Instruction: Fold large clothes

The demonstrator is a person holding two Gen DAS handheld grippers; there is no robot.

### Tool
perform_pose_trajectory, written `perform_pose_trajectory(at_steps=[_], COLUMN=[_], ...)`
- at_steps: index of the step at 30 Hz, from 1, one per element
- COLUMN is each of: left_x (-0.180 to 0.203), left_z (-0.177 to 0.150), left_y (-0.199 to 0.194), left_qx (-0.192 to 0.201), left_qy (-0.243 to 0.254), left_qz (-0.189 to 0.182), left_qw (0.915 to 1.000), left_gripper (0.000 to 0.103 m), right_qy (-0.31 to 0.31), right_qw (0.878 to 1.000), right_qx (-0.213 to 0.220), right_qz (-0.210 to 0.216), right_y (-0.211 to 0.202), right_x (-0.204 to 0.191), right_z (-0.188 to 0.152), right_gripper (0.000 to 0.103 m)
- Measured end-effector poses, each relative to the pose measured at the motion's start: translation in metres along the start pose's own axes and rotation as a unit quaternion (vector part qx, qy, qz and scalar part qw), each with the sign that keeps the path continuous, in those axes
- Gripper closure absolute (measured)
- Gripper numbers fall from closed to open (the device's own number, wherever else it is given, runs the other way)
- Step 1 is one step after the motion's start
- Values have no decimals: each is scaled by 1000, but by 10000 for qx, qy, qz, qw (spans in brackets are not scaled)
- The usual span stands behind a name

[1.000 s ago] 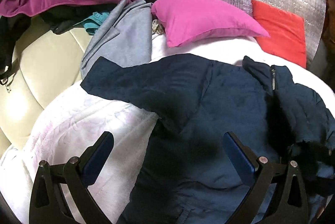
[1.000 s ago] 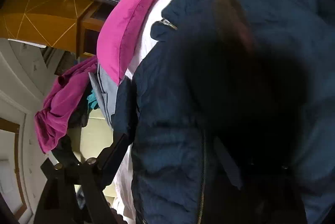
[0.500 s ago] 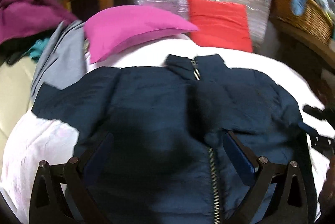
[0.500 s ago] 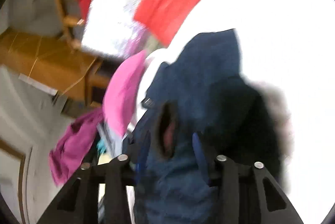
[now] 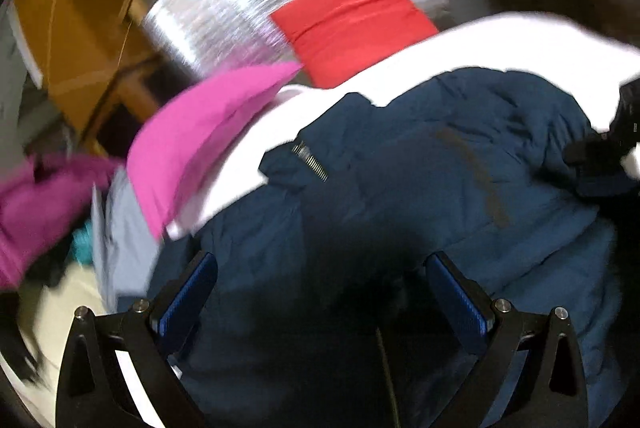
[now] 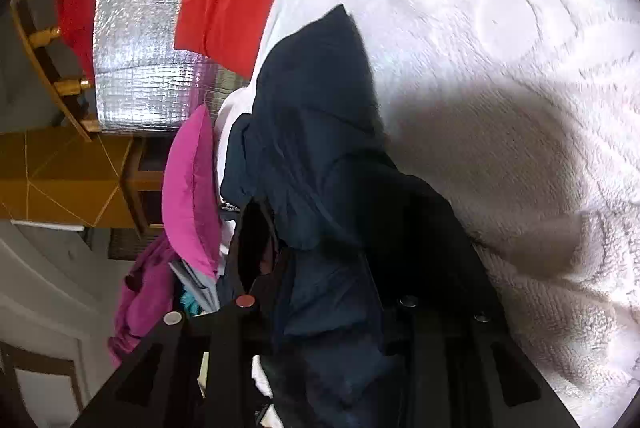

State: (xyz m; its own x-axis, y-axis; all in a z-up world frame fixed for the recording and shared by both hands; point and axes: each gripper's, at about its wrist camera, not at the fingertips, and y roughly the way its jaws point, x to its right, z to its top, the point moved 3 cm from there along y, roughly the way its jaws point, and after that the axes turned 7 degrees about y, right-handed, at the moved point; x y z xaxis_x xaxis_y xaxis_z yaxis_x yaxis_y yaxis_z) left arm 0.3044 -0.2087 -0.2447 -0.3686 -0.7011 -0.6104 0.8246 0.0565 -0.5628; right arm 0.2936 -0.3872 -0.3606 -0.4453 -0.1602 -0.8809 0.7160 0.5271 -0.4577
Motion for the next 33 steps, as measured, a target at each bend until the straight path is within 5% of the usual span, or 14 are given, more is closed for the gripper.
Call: perform_pose_trajectory(at_steps=[6, 8, 10, 16, 20, 24, 28, 33], left_x=[18, 14, 7, -43, -86, -130, -158, -163], left_z=[20, 20, 18, 7, -15, -56, -110, -146], left_y=[14, 21, 31, 36, 29, 29, 27, 29], left_qx=[-159, -296, -537, -644, -635, -837, -1172, -1314], left_qy=[445, 338, 71, -1143, -1847, -2670, -3217, -3839], left_qz=[-270, -404, -744, -1347, -1387, -1573, -1185, -1354], left_qw=[9985, 9982, 9958, 9822, 9709, 9471, 9321, 9039], left_gripper=[2, 20, 62, 86, 88, 83, 45, 39], right_qy=[241, 262, 255, 253, 245, 244, 202, 152], right_qw=[9994, 9993, 9994, 9993, 9994, 9994, 9996, 9997], right_qx=[-206, -229, -233, -248, -237, -235, -202, -188], right_qz=[119, 110, 90, 92, 91, 103, 72, 49], right_y=[-2, -3, -3, -3, -2, -2, -1, -1], right_x=[7, 6, 6, 6, 6, 6, 5, 2], right_z=[0, -1, -2, -2, -3, -3, -3, -3], right_gripper=[67, 67, 67, 67, 67, 67, 67, 65])
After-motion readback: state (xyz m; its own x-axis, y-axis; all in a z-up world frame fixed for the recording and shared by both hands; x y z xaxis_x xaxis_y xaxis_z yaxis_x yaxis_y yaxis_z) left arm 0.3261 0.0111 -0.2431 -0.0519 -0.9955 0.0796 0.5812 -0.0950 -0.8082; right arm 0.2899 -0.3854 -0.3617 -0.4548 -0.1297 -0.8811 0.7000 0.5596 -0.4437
